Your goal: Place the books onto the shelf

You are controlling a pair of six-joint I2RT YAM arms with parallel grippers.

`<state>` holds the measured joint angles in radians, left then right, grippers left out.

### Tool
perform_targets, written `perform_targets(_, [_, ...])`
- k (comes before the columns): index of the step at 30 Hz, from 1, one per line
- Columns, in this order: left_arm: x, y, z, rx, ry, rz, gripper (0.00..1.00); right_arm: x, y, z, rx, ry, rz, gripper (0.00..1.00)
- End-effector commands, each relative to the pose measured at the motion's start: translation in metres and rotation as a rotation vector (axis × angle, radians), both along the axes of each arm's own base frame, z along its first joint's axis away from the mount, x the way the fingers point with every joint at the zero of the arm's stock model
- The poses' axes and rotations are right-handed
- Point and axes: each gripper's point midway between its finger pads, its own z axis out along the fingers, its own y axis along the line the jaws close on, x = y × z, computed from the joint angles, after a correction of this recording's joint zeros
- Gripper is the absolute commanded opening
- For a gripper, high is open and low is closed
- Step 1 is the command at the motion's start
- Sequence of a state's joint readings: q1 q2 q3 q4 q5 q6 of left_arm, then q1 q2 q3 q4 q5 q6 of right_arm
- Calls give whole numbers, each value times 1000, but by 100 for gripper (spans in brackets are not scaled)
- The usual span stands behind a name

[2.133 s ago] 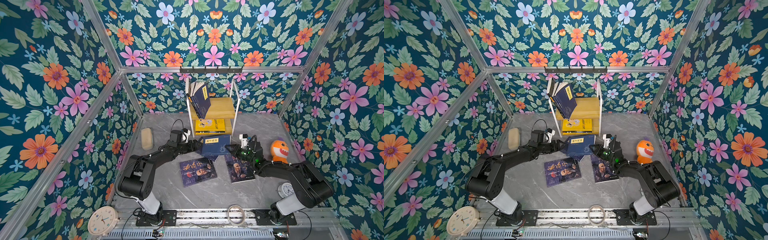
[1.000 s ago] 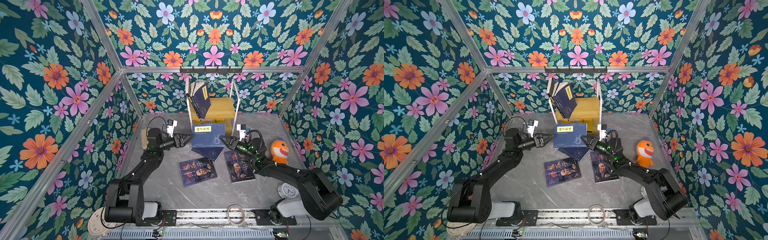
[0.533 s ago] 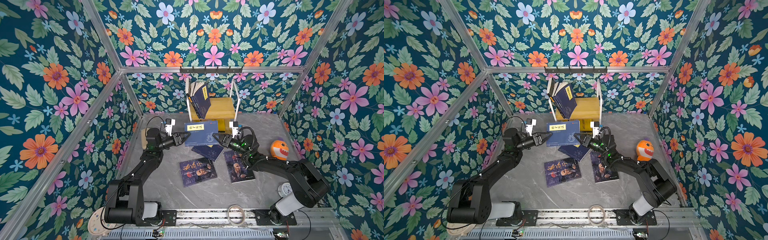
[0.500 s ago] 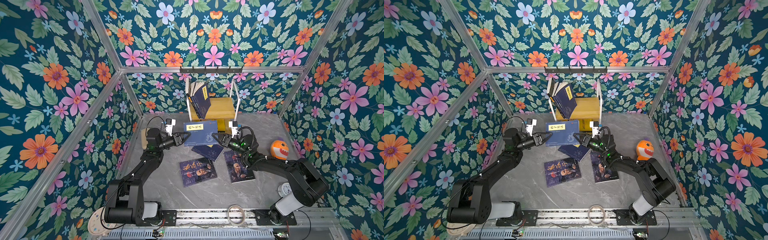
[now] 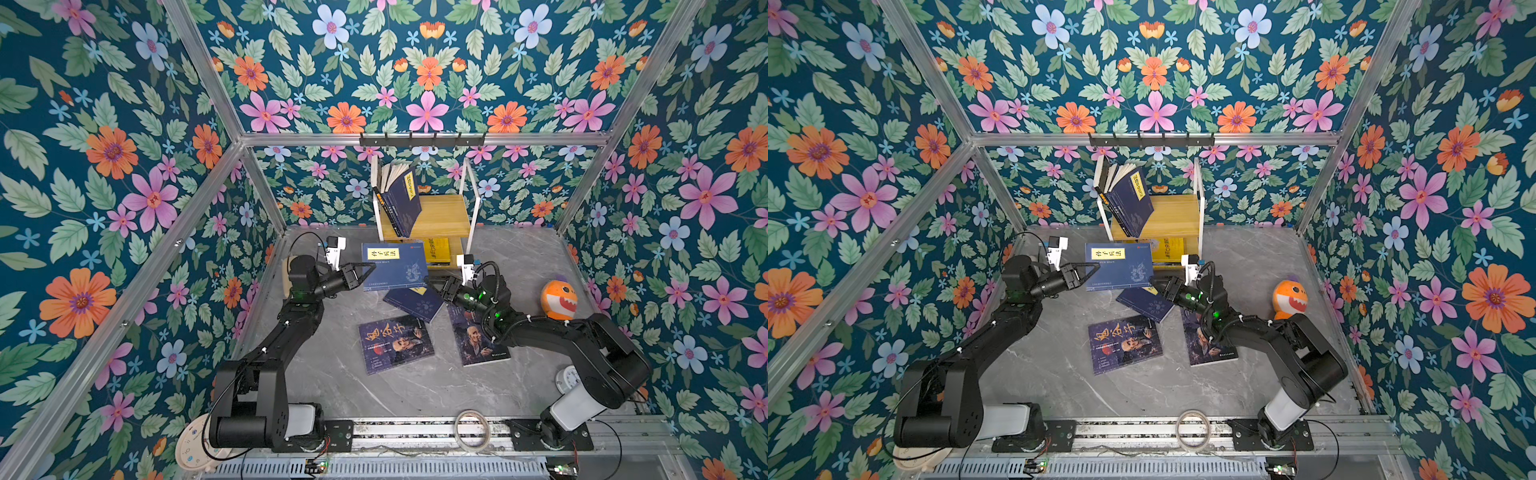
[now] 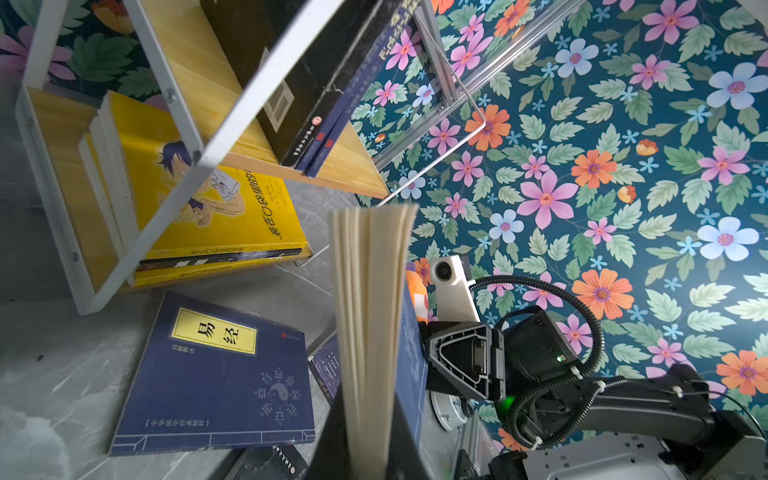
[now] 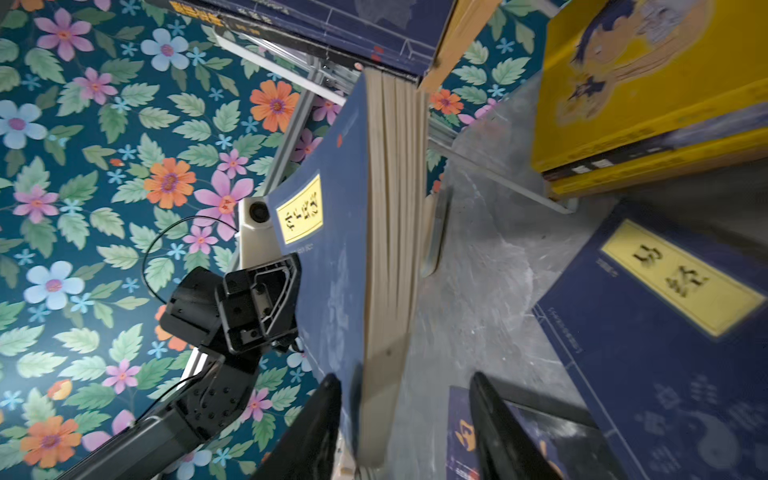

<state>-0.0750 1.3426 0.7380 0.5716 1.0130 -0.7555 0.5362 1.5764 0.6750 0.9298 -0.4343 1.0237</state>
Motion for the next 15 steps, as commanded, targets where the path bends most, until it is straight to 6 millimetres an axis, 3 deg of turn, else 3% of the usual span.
perform_targets(1, [2,3,11,-7,-35,6,0,3,-15,-15,-117,0,-74,56])
perform_targets(6, [6,6,9,-1,-12,19,0,-4,-32,-24,-291,-18,-136,60])
perform_targets(11, [8,8,4,20,18,28,0,-17,-38,-1,-606,-232,-169,63])
perform_targets(15, [9,8,2,30,28,28,0,-22,-40,21,-751,-400,-191,63])
